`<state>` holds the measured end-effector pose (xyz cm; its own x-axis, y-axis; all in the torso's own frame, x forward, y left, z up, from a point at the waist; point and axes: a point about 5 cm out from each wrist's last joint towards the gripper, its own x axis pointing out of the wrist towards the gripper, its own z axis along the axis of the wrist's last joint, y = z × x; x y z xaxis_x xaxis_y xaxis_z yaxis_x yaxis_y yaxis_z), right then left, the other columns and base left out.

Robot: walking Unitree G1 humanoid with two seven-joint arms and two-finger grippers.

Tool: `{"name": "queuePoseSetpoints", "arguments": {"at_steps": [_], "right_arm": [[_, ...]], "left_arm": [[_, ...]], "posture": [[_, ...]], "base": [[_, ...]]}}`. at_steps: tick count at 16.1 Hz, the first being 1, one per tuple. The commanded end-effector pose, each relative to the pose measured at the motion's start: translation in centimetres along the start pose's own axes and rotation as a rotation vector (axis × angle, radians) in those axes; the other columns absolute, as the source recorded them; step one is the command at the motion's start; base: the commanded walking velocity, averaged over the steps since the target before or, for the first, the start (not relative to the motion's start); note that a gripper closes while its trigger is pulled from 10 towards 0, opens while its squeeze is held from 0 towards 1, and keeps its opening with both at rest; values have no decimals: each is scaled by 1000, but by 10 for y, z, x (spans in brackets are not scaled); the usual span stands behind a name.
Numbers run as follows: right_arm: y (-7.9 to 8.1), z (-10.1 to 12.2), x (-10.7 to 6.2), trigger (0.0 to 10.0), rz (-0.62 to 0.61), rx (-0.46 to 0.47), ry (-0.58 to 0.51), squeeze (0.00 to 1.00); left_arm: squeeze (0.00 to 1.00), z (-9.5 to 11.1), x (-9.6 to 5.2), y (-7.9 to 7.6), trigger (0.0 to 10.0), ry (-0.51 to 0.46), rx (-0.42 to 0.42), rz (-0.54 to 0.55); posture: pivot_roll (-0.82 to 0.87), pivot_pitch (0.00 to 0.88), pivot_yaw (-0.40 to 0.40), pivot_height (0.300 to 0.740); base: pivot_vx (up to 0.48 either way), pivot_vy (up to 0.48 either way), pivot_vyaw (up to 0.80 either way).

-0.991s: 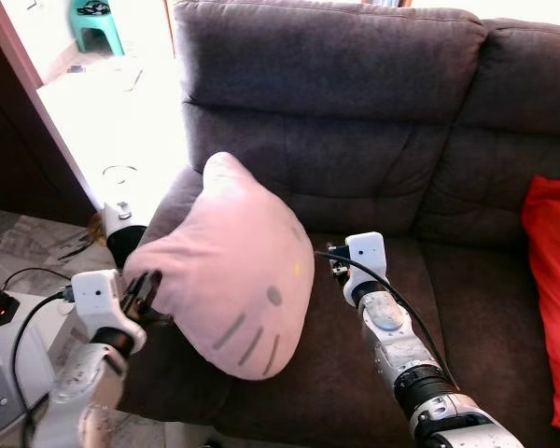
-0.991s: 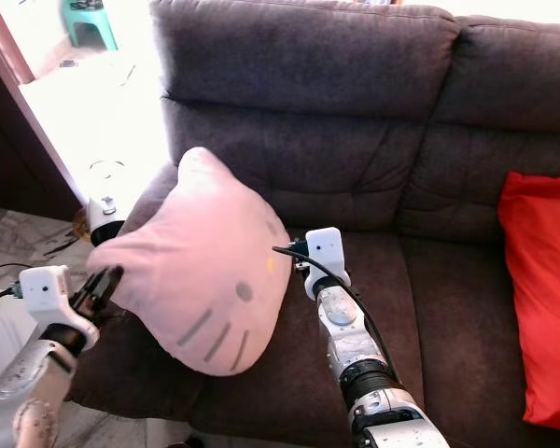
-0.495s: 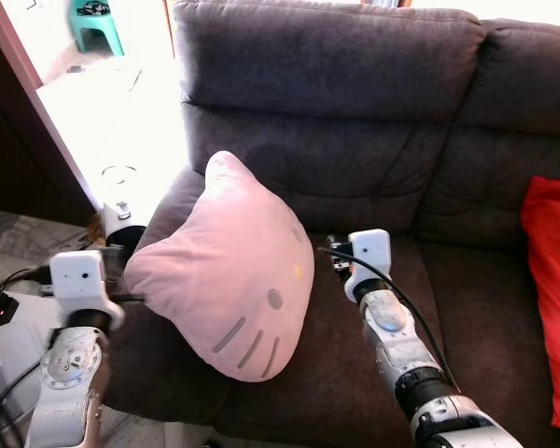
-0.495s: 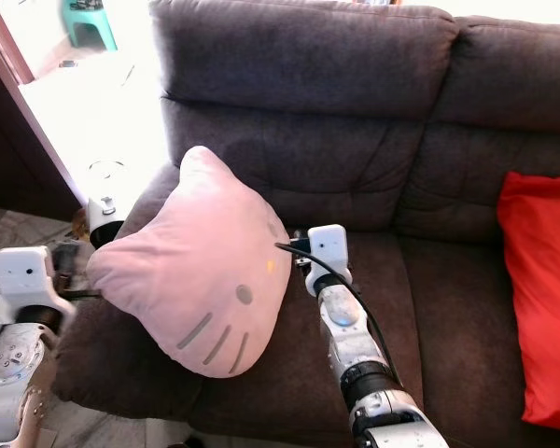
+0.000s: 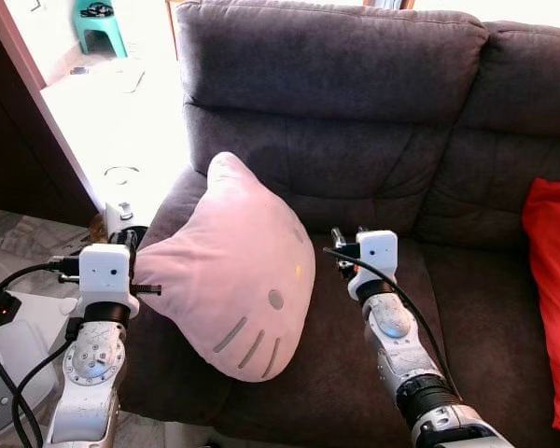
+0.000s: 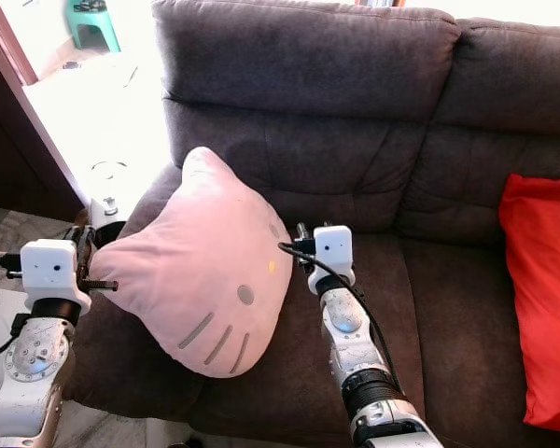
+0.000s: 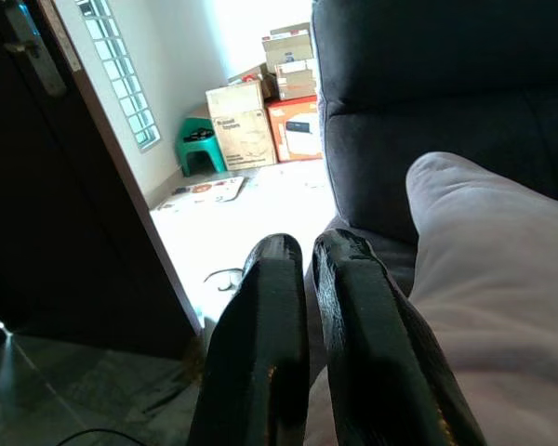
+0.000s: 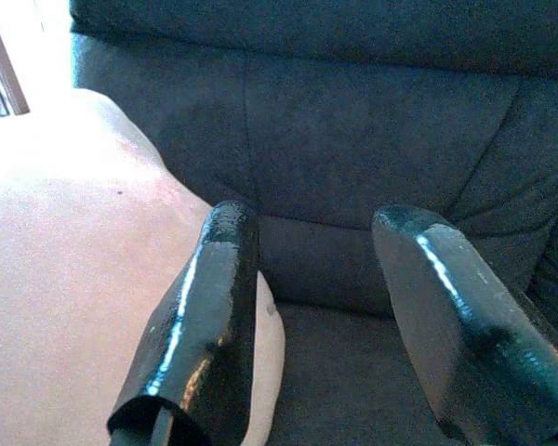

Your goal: Move the pillow to the sofa from floor

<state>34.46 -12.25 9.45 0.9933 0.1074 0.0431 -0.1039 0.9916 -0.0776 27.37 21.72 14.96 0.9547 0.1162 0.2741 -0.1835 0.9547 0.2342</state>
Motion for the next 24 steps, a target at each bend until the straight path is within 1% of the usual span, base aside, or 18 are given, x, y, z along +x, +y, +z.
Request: {"name": "queuePoseSetpoints", "arguments": {"at_steps": [1, 3, 6, 12, 15, 17, 19, 20, 21, 22, 23, 24], "right_arm": [[0, 2, 0, 10000, -4, 5, -15, 0], [0, 2, 1, 10000, -11, 6, -12, 0], [0, 2, 1, 10000, -12, 5, -15, 0], [-3, 6, 2, 10000, -25, 5, -30, 0], [-6, 1, -1, 10000, -41, 3, -23, 0], [-13, -7, -6, 10000, -61, -14, 10, 0], [-25, -17, -12, 10000, -102, -15, 51, 0], [-36, -28, -19, 10000, -155, -23, 106, 0], [-43, -37, -25, 10000, -182, -19, 139, 0], [-52, -47, -35, 10000, -212, -32, 176, 0], [-57, -51, -40, 10000, -231, -34, 189, 0], [-66, -49, -43, 10000, -257, -37, 169, 0]], "left_arm": [[0, -2, -2, 1, 10000, -2, 13, 9], [0, -1, -1, 1, 10000, -14, 20, 3], [0, 1, 2, 1, 10000, -29, 2, 1], [0, 3, 4, 2, 10000, -40, 0, -2], [0, -6, 0, 1, 10000, -7, -6, -6], [0, -17, -6, 3, 10000, 39, -11, 1], [0, -22, -10, 6, 10000, 62, -2, 3], [0, -26, -13, 7, 10000, 82, -7, 1], [0, -31, -15, 8, 10000, 99, -7, 2], [0, -37, -20, 11, 10000, 124, -1, 9], [0, -40, -22, 13, 10000, 137, -16, 20], [0, -40, -24, 15, 10000, 139, -30, 32]], "posture": [[157, 89, -24, 740], [159, 87, -24, 740], [158, 83, -24, 740], [159, 112, -24, 740], [155, 120, -23, 740], [149, 127, -22, 740], [149, 129, -23, 740], [152, 128, -24, 740], [155, 130, -25, 740], [155, 130, -25, 740], [147, 131, -24, 740], [149, 133, -23, 740]], "base": [[0, -480, 0], [0, -480, 0], [0, -480, 0], [0, -480, 0], [0, -480, 0], [0, -480, 0], [0, -480, 0], [0, -420, 0], [0, -424, 0], [0, -420, 0], [0, -424, 0], [0, -424, 0]]}}
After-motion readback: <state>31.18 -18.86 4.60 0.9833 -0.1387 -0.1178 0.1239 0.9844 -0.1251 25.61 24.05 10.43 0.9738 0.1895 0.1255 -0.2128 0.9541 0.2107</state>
